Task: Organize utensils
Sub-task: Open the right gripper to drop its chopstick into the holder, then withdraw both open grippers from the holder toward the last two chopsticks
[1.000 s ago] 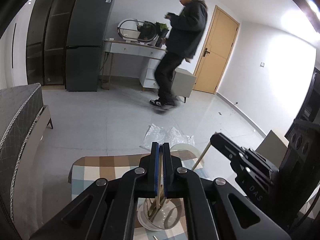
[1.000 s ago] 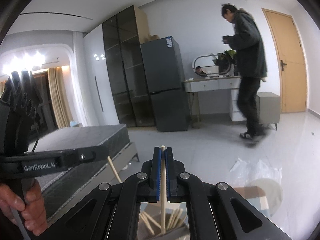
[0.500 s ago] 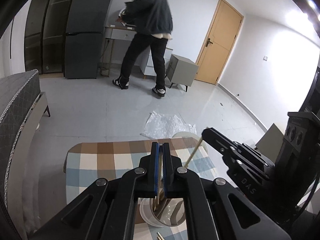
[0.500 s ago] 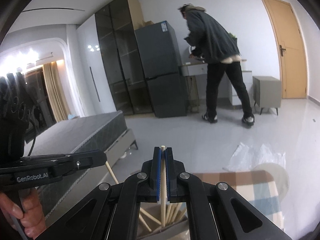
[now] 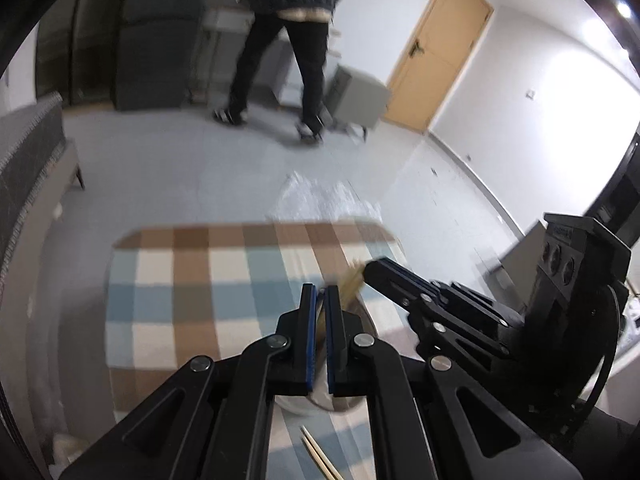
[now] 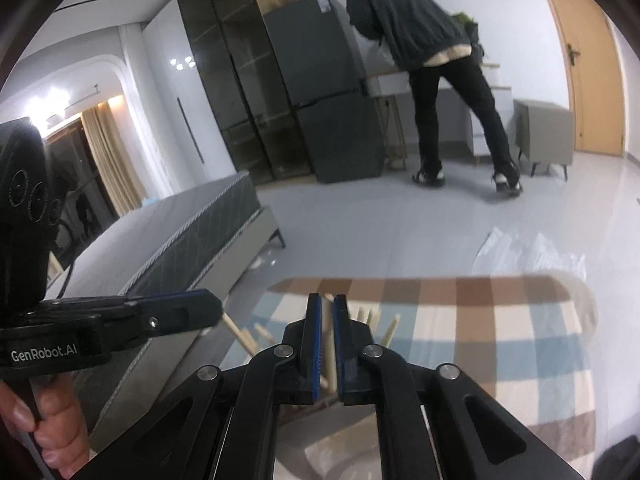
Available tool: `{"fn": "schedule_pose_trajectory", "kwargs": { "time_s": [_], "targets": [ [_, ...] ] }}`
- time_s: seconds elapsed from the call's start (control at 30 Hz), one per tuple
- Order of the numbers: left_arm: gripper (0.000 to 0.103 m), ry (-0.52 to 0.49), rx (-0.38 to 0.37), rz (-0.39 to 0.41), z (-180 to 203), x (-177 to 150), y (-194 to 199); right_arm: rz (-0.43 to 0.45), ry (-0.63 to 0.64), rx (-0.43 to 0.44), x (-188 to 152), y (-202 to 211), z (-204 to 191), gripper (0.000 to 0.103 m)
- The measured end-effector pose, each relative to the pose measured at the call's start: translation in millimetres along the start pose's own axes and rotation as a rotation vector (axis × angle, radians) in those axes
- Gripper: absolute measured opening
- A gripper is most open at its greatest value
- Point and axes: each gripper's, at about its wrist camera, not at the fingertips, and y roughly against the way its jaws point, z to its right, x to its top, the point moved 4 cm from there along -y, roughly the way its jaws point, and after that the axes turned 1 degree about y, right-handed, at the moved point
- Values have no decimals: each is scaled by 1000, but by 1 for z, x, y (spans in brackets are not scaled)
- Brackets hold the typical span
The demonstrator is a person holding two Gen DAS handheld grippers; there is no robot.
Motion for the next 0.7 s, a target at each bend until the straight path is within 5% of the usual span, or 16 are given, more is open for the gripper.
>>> {"fn": "schedule_pose_trajectory", "kwargs": {
  "time_s": [0.1,0.2,0.27,0.33,0.5,0.7],
  "targets": [
    [1,35,-2,-34,-2,-2,3,-18,-34,26,-6,4,3,12],
    [6,60,6,-23,-2,-3,13,-9,-51,18,-9,14,5,30],
    [26,75,31,-7,-3,-4,22,3,-60,6,-11,25,8,43],
    [41,88,42,21,-1,-5,32,17,-71,-12,-12,37,11,46],
    [45,88,83,73,7,-11,56,43,-98,-34,-15,64,15,53],
    [67,71,144,134,20,-26,76,94,-99,-36,-24,104,4,67]
  ]
}}
